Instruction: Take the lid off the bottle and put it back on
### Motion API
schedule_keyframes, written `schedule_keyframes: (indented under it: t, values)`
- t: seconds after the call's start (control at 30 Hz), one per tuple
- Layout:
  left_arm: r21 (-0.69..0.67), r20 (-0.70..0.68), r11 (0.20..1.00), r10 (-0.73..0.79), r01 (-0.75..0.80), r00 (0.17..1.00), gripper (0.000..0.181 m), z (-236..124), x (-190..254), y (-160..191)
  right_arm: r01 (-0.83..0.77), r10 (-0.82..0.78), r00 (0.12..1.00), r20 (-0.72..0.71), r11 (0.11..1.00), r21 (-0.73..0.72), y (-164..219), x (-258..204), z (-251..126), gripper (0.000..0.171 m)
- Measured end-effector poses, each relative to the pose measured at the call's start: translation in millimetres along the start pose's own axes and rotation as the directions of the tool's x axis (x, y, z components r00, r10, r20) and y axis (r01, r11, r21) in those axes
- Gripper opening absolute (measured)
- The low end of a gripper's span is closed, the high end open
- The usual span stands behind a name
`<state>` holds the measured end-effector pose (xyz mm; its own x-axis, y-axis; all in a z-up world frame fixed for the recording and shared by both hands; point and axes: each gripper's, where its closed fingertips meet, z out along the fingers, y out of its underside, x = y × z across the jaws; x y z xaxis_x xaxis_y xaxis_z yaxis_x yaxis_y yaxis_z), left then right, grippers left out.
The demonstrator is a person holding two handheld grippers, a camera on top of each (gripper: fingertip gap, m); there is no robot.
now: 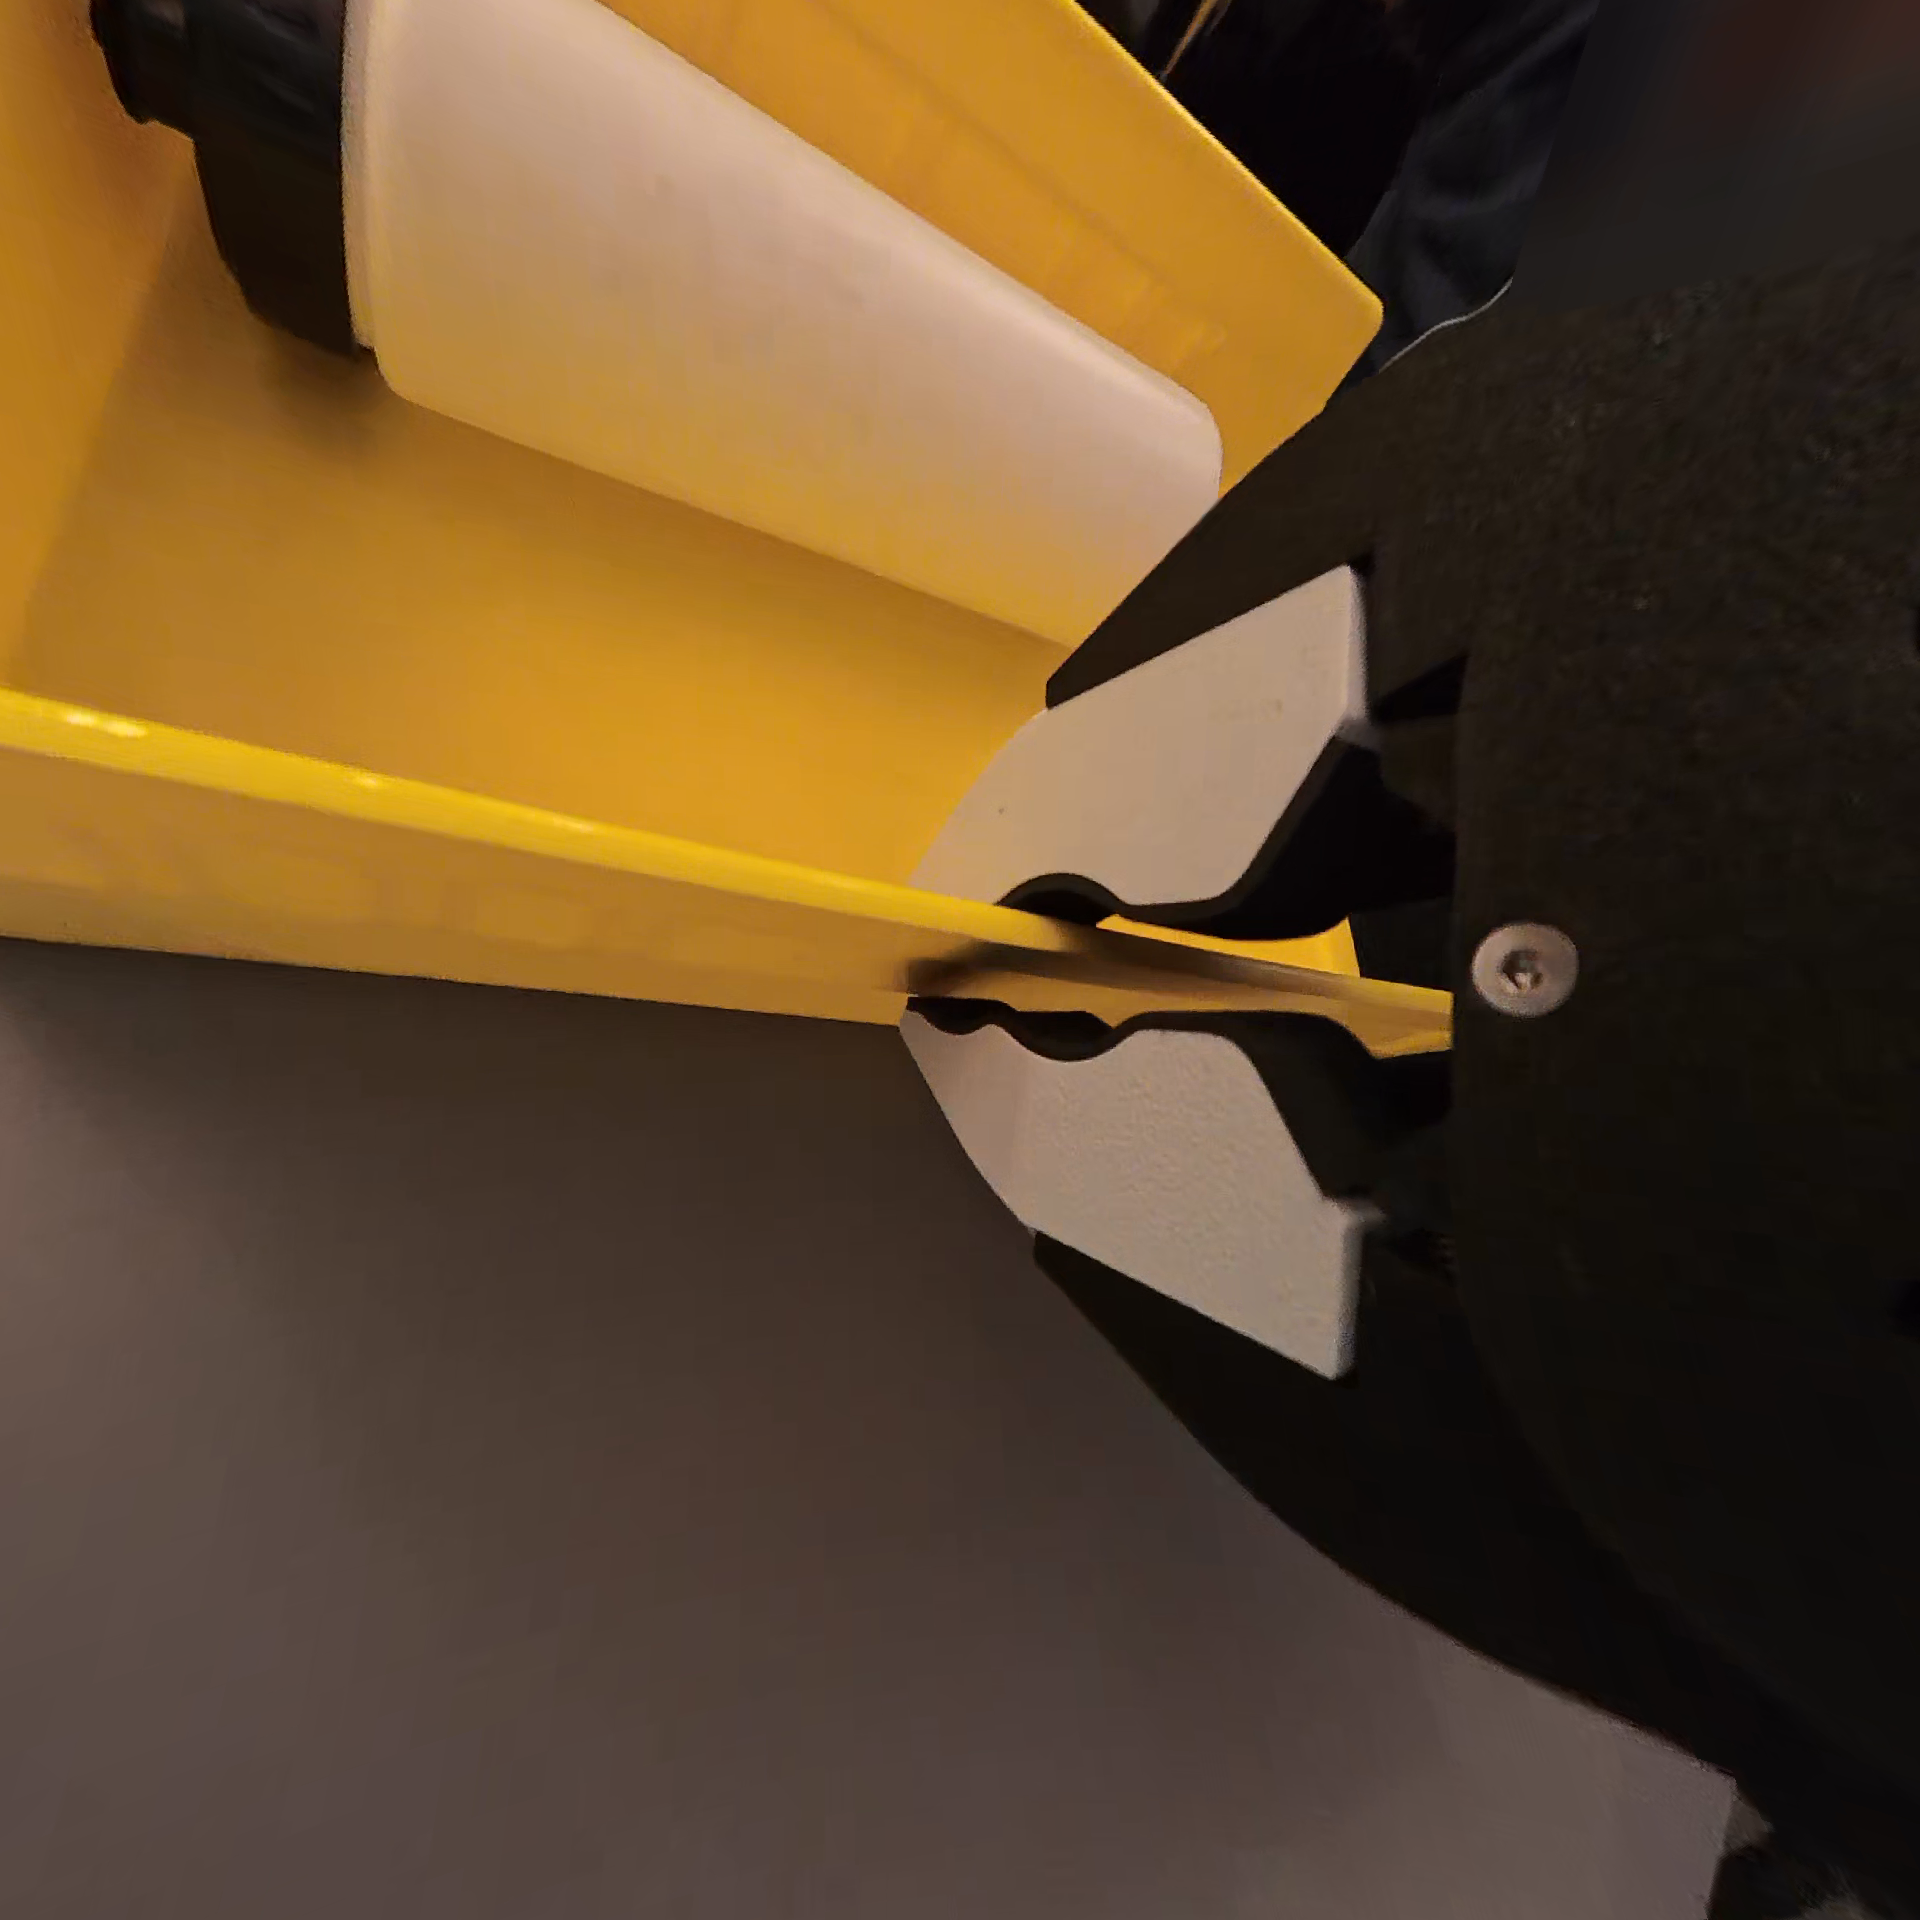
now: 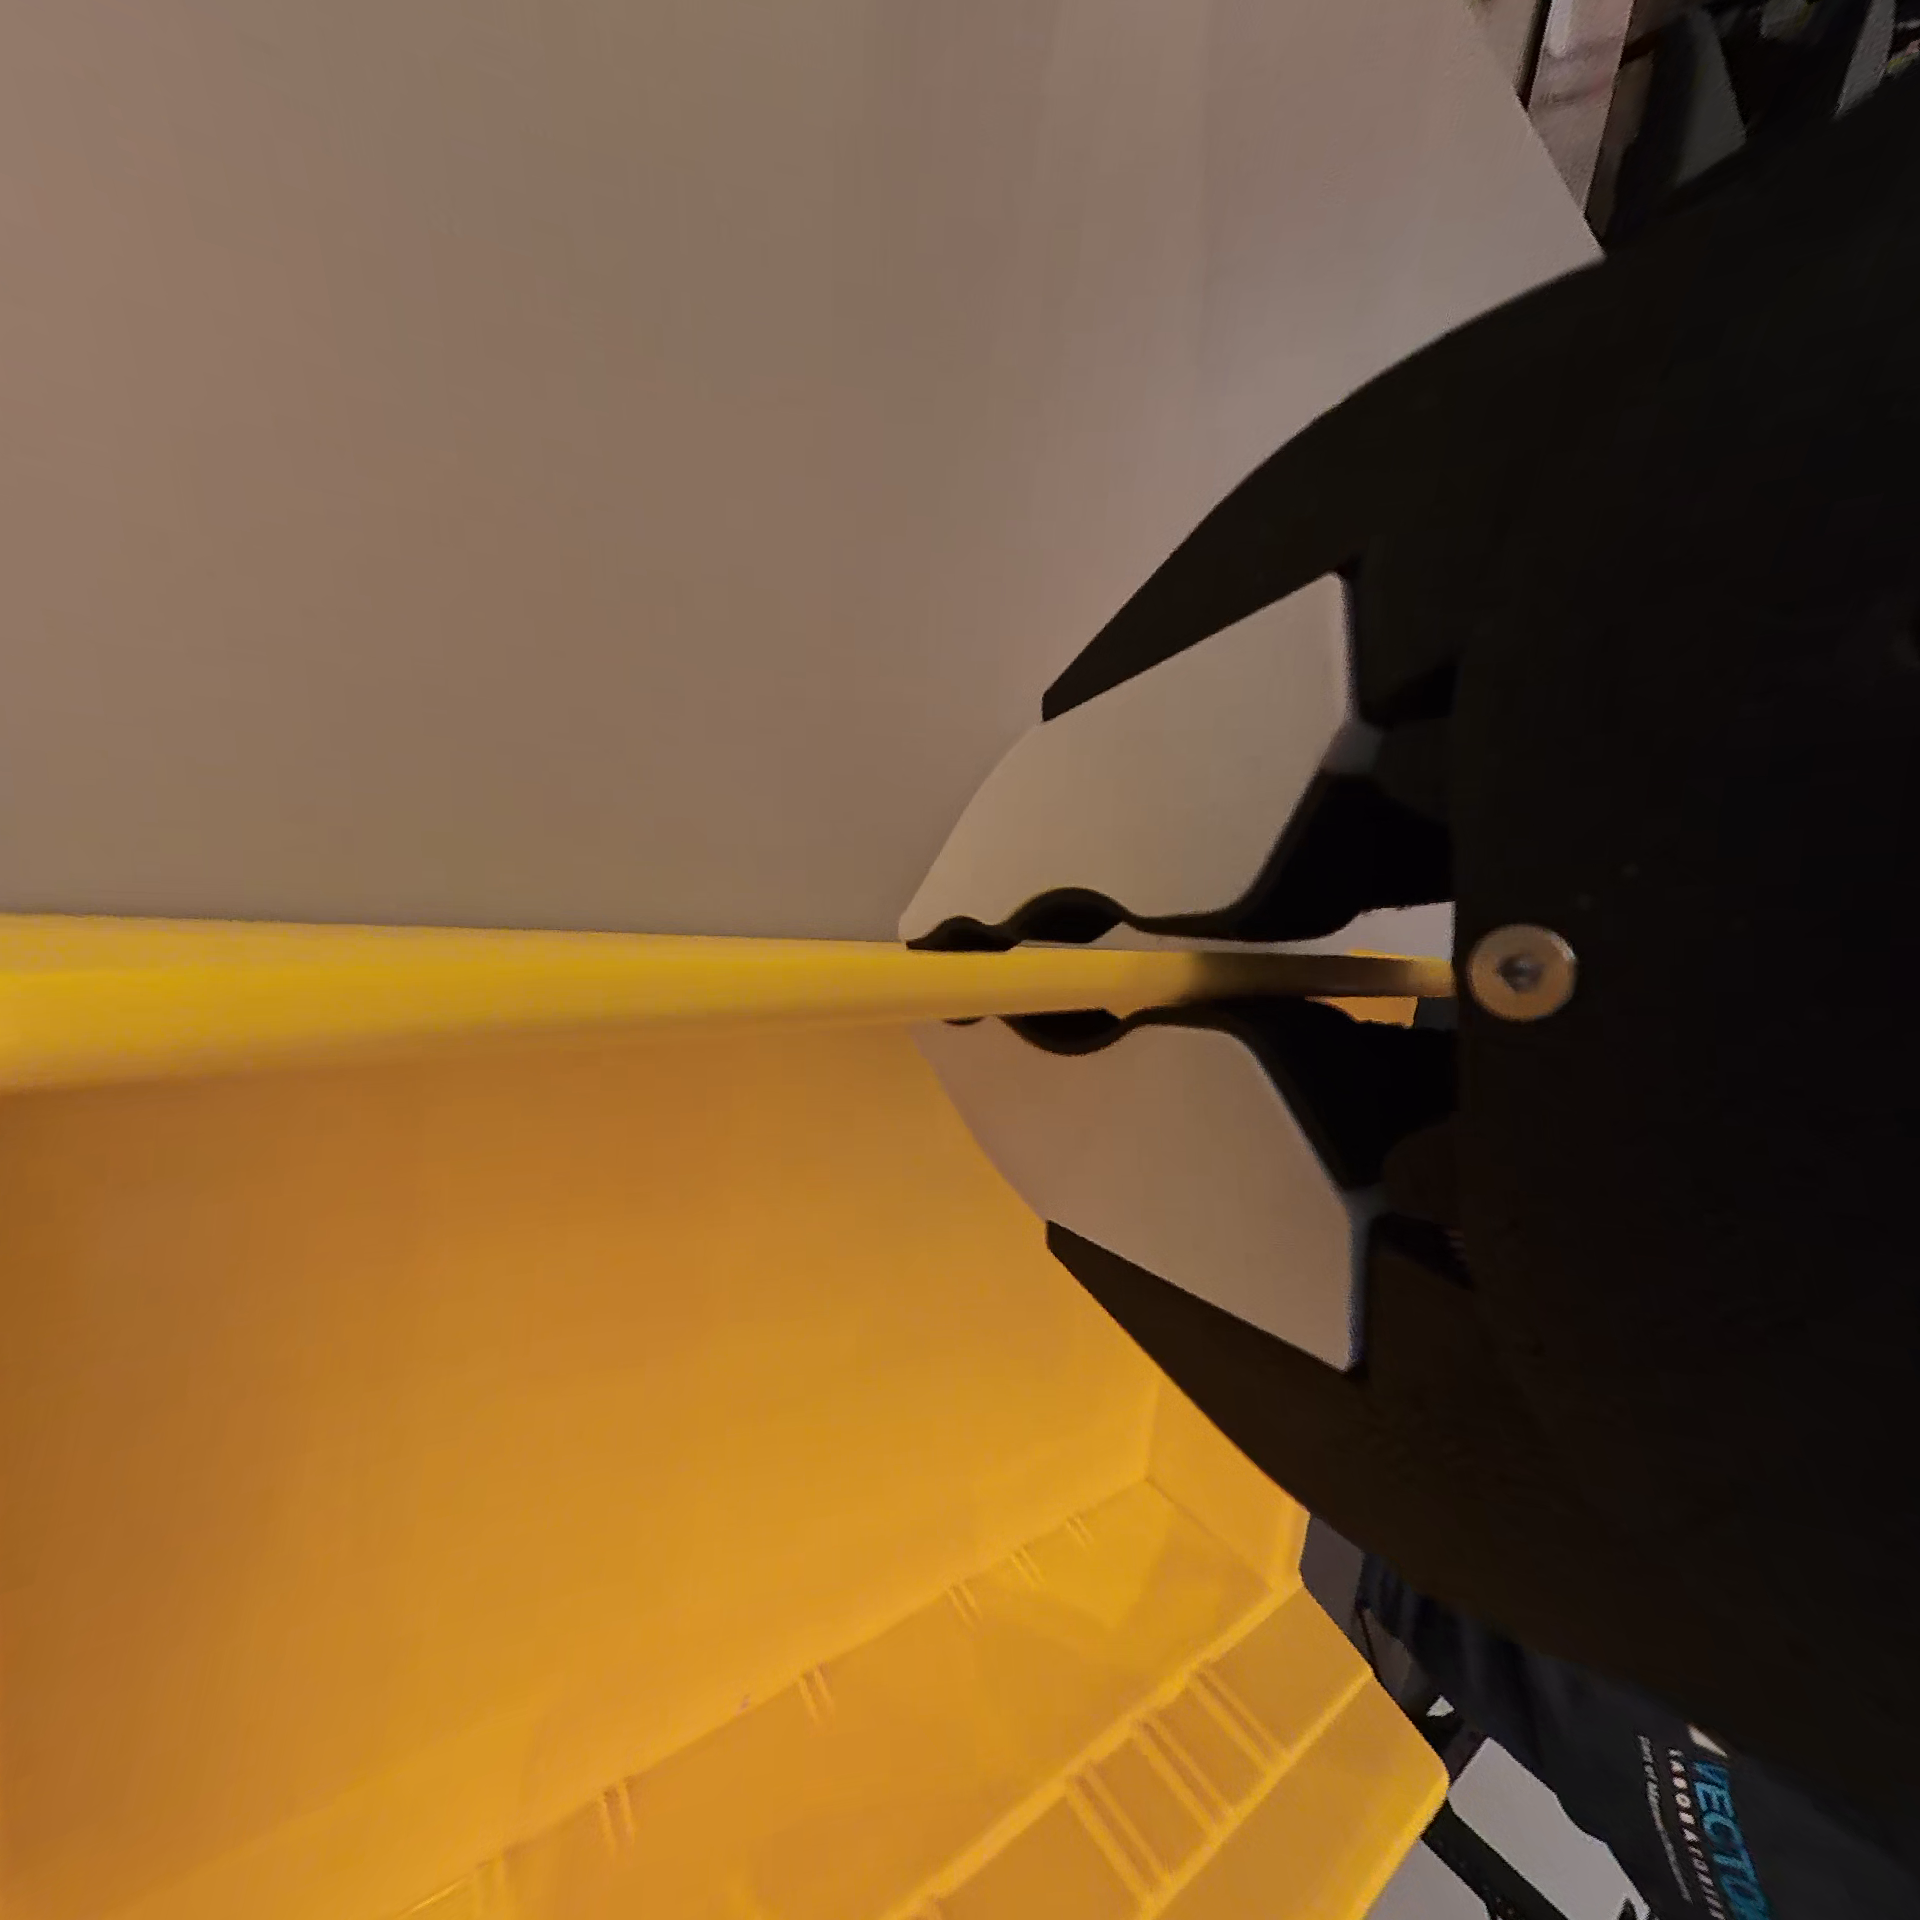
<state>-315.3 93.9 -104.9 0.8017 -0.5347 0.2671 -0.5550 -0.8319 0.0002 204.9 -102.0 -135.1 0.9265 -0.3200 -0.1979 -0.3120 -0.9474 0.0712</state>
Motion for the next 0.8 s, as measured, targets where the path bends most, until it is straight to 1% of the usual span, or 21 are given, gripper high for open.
schedule_keyframes:
  t: [0.2, 0.37, 0.47, 0.57, 0.63, 0.8]
  values:
    - [0.084, -0.069, 0.985, -0.142, 0.148, 0.987, 0.010, -16.7, -56.5, 21.9, -0.054, 0.054, 0.998, -0.014, 0.999, 0.004, -5.6, -0.5, -0.3, 0.006]
    - [0.127, -0.152, 0.962, -0.224, 0.243, 0.963, 0.014, -25.0, -82.2, 27.7, -0.057, 0.057, 0.998, -0.027, 0.998, 0.003, -9.3, -3.7, 0.1, 0.006]
    - [0.145, -0.175, 0.957, -0.224, 0.250, 0.959, 0.016, -26.6, -87.3, 28.7, -0.036, 0.035, 0.999, -0.023, 0.999, -0.032, -0.8, -10.1, 2.1, 0.006]
    - [0.151, -0.181, 0.964, -0.189, 0.217, 0.965, 0.017, -26.5, -87.3, 28.4, 0.002, -0.003, 1.000, -0.030, 0.999, -0.035, 0.7, -11.8, 2.7, 0.005]
    - [0.152, -0.175, 0.966, -0.183, 0.210, 0.967, 0.017, -26.5, -88.0, 27.9, -0.006, 0.006, 1.000, -0.014, 0.999, -0.032, -0.2, -11.6, 2.6, 0.005]
    - [0.180, -0.134, 0.963, -0.180, 0.202, 0.975, 0.014, -27.8, -95.8, 23.1, 0.014, -0.015, 1.000, -0.028, 1.000, -0.019, -4.5, -7.9, 1.8, 0.005]
